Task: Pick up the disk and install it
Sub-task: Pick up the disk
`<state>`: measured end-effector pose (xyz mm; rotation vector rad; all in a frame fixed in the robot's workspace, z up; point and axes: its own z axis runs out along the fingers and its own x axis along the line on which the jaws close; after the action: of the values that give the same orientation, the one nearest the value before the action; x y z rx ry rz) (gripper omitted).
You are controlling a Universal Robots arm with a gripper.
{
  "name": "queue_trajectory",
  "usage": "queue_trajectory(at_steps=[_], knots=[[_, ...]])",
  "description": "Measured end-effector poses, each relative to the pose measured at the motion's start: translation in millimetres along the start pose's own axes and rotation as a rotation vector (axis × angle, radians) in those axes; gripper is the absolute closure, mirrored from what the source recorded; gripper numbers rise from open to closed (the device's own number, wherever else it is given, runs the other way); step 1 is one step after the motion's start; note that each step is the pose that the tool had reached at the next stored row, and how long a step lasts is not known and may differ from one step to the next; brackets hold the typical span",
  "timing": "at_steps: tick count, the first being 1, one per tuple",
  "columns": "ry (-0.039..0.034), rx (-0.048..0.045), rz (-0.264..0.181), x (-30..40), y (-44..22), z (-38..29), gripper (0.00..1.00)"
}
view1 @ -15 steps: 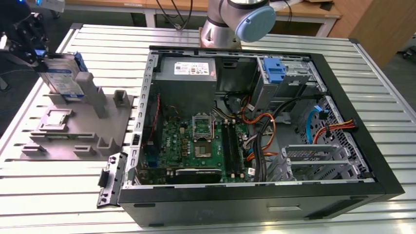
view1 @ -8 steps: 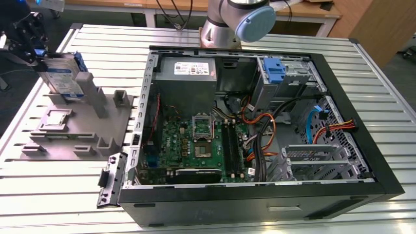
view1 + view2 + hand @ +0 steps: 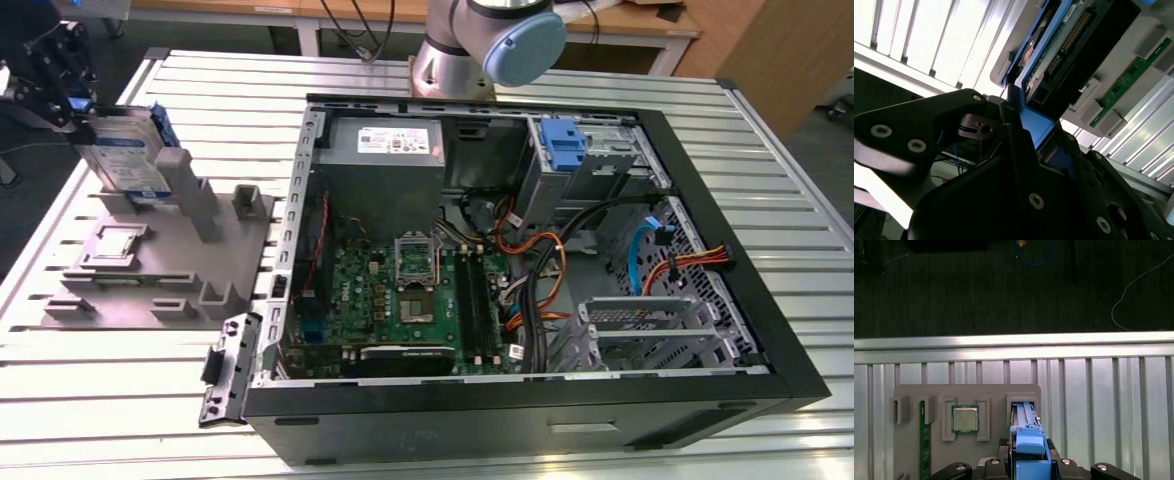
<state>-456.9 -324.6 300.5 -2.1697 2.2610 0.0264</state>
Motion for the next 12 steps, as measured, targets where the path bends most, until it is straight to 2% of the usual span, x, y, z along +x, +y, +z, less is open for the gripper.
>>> queue_trajectory(at_steps=[12], knots=[[0.0032, 0.0001, 0.000, -0.2, 0.1, -9.1, 0.63]])
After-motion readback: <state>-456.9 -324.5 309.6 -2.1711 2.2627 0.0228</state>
